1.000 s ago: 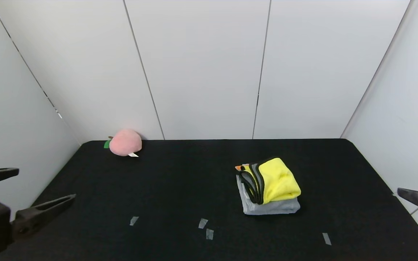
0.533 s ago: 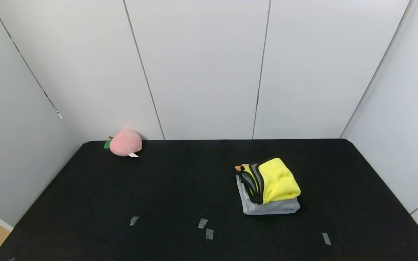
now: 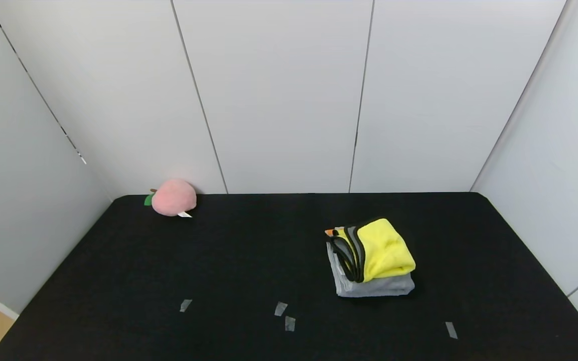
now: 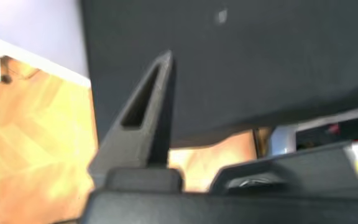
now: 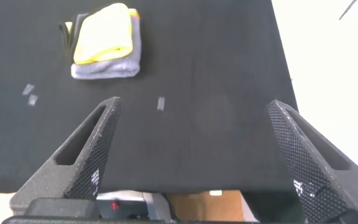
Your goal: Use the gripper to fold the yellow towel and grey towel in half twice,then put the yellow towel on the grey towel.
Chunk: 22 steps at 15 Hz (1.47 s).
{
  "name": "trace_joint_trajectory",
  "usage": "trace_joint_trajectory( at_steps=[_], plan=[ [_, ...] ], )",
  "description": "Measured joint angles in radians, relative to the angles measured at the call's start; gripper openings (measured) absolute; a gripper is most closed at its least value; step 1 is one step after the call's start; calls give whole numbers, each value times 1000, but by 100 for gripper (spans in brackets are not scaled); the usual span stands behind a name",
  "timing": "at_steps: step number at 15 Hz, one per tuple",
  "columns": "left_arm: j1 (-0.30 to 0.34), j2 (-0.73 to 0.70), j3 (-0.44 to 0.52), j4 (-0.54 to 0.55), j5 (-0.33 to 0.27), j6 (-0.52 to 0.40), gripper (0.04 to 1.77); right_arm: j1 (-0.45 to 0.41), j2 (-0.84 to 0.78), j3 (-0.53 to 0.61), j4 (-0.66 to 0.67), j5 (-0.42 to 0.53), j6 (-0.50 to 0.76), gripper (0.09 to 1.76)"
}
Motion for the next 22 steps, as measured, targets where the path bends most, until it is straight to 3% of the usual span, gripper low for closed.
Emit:
trace_joint_trajectory(
  at_steps=[2,4,11,14,17,19,22],
  plan=[
    [41,-56,2,48,-66,-1,172,0,-66,5,51,14,0,170],
    [57,-111,27,78,-91,-5,172,2,-127,11,93,30,0,171],
    [42,-329,143,118,-92,-41,172,2,-353,126,109,31,-12,171],
    [38,-382,176,87,-81,-128,172,0,-417,164,59,10,-37,171],
    [38,-398,290,-127,-26,-163,172,0,-435,277,-222,11,-49,171],
    [38,-400,417,-370,21,-167,172,0,-439,407,-421,11,-77,171],
    [38,-401,616,-626,60,-125,172,0,-440,556,-586,8,-155,171]
  ],
)
